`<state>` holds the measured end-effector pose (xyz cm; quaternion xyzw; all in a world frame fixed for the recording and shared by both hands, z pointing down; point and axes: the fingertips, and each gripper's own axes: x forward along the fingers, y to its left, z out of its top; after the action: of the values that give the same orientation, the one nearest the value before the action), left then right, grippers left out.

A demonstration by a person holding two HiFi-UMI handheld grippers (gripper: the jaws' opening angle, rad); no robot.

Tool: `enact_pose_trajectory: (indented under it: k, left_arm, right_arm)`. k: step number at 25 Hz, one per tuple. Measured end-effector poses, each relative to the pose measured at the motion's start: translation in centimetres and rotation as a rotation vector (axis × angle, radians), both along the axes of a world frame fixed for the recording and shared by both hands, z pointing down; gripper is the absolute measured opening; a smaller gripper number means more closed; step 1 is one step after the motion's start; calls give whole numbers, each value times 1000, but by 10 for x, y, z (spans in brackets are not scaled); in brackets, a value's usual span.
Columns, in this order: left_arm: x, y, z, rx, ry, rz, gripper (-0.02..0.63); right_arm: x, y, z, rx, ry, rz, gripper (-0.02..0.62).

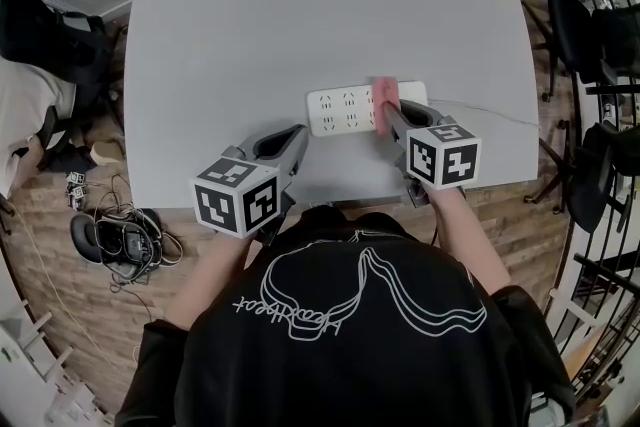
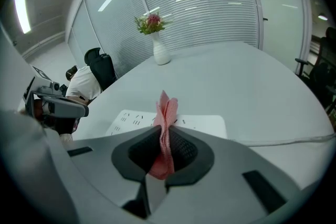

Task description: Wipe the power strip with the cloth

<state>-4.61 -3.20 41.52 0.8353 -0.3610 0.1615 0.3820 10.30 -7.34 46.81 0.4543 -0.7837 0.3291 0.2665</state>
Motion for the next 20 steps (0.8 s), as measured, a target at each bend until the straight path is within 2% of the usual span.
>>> enact_pose_trajectory:
  k: [20]
  left_arm:
    - [15, -7, 0, -4, 18, 28, 15]
  right_arm:
    - [58, 0, 0, 10, 73, 84, 44]
